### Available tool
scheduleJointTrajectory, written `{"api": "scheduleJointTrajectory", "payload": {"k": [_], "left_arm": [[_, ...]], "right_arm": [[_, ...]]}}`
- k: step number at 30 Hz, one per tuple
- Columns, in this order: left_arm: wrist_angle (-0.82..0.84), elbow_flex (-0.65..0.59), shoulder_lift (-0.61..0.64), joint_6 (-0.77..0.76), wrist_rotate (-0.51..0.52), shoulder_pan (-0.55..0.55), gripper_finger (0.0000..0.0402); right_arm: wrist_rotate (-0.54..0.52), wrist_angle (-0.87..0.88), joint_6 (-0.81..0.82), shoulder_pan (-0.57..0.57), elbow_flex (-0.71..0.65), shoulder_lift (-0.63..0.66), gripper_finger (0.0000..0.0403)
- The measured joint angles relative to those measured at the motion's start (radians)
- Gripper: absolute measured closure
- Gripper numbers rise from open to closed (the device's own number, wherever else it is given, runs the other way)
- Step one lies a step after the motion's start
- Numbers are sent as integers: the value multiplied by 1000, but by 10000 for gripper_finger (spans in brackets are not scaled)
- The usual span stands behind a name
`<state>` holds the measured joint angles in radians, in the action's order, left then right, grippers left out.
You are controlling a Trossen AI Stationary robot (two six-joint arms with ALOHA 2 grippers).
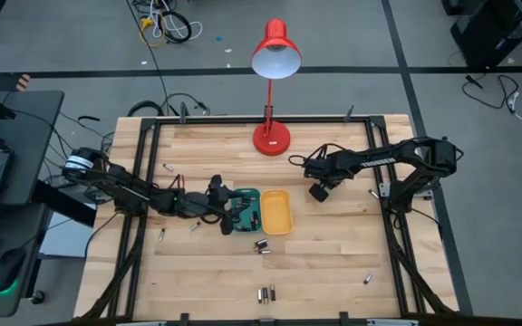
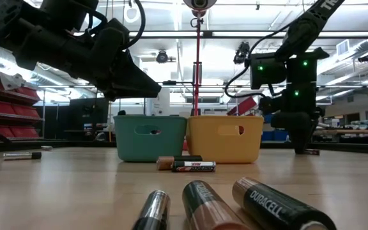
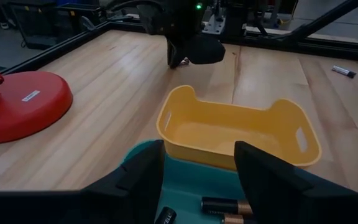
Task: Sort batteries
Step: Put the white battery into the yellow bin
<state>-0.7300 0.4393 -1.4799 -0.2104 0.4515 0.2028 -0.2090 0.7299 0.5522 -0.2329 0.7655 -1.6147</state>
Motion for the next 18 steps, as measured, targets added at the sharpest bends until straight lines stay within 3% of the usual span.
{"api": "scheduleJointTrajectory", "payload": {"k": [7,12,18], "left_arm": [[0,0,0,0,1,0,190],[0,0,0,0,1,0,190],[-22,0,0,0,1,0,190]], "right_arm": [[2,19,36,58,34,-3,389],[102,-22,47,105,80,-5,387],[126,-99,49,160,106,-4,387]]}}
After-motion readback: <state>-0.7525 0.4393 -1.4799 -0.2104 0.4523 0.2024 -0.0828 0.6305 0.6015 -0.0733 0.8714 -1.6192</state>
